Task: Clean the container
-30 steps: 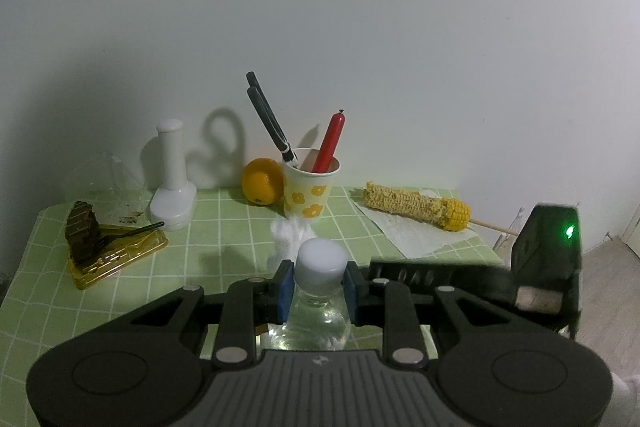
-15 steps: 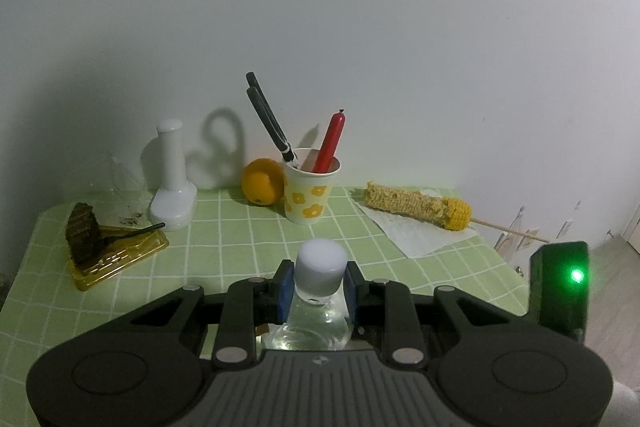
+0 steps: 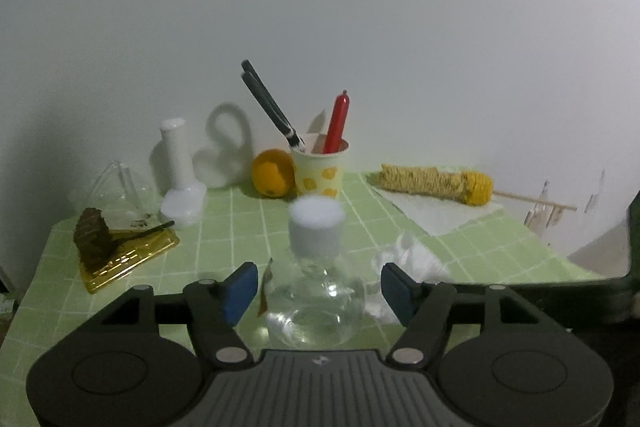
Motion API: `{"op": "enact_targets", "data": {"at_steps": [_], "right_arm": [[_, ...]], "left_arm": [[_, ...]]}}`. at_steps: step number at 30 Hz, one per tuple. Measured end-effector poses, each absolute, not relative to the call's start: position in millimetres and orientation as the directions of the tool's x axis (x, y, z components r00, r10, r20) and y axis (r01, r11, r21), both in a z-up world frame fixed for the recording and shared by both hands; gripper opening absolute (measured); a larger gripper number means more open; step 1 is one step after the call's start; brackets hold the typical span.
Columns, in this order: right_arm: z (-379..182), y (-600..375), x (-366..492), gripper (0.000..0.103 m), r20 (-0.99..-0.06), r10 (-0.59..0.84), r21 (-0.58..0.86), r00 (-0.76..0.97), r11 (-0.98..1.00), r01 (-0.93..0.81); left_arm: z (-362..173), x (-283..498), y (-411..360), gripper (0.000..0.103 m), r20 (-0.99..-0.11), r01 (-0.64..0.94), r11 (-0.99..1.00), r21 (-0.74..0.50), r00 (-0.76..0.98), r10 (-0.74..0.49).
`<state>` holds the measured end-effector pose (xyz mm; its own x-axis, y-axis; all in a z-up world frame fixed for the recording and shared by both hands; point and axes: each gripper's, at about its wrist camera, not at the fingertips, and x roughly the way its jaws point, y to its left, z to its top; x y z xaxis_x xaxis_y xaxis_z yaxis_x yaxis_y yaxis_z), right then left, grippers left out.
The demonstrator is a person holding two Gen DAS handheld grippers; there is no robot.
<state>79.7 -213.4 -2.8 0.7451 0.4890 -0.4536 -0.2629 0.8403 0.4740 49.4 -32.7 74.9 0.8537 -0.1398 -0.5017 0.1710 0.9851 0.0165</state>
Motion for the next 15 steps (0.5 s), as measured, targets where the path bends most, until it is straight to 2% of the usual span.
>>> {"op": "enact_targets", "data": {"at_steps": [6, 7, 8, 15], "right_arm": [[0.5, -218.4, 73.0, 0.017, -0.454, 0.465, 0.472, 0.760, 0.849, -0.237], [1.1, -218.9, 72.0, 0.017, -0.453, 0.462, 0.471, 0.762, 0.850, -0.235], [1.5, -219.1, 71.1, 0.017, -0.452, 0.458, 0.470, 0.765, 0.852, -0.232], [6.1, -223.1, 63.1, 0.017, -0.430, 0.446, 0.481, 0.785, 0.849, -0.218]], "left_arm": [[65.6, 53.9, -37.5, 0.067, -0.491, 0.163, 0.985, 0.050, 0.863, -0.118], [65.1, 53.8, -37.3, 0.061, -0.486, 0.160, 0.986, 0.055, 0.867, -0.114], [64.8, 53.9, -37.4, 0.061, -0.483, 0.164, 0.985, 0.055, 0.867, -0.118], [61.8, 50.5, -47.9, 0.061, -0.468, 0.293, 0.955, 0.049, 0.852, -0.237]]}}
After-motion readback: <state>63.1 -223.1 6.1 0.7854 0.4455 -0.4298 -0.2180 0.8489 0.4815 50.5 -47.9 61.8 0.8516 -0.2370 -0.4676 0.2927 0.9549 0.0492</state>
